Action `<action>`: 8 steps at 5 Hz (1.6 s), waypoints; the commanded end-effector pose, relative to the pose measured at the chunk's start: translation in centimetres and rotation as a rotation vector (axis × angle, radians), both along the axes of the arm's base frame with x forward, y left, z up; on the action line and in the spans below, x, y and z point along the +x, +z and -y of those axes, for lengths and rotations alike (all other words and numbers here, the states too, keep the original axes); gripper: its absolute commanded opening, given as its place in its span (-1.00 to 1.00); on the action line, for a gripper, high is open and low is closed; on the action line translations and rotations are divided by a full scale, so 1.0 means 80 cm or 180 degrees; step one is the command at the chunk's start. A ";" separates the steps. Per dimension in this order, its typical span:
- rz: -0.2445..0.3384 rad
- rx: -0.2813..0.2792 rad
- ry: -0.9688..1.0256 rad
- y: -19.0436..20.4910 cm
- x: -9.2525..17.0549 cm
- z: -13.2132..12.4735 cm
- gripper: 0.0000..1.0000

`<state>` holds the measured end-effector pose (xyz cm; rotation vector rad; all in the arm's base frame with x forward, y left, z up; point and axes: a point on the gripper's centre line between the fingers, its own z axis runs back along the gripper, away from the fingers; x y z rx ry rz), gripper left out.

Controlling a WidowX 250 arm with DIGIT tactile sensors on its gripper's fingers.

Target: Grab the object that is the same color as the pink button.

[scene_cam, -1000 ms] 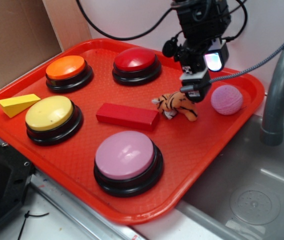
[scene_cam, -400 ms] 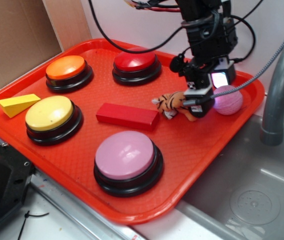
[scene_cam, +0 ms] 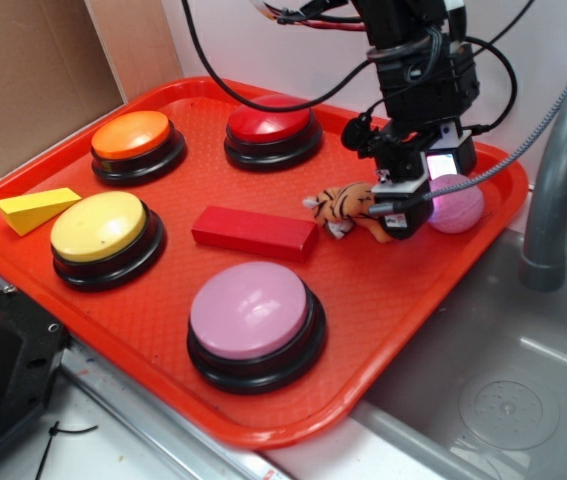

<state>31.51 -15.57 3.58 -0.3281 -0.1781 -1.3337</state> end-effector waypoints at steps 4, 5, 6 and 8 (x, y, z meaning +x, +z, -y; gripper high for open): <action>0.0246 0.0113 0.0955 0.074 -0.010 -0.022 -1.00; 0.0135 0.0148 0.1749 0.113 -0.016 -0.060 -1.00; -0.0015 0.0434 0.2527 0.142 -0.024 -0.098 -1.00; -0.0075 0.0506 0.4119 0.190 -0.074 -0.166 -1.00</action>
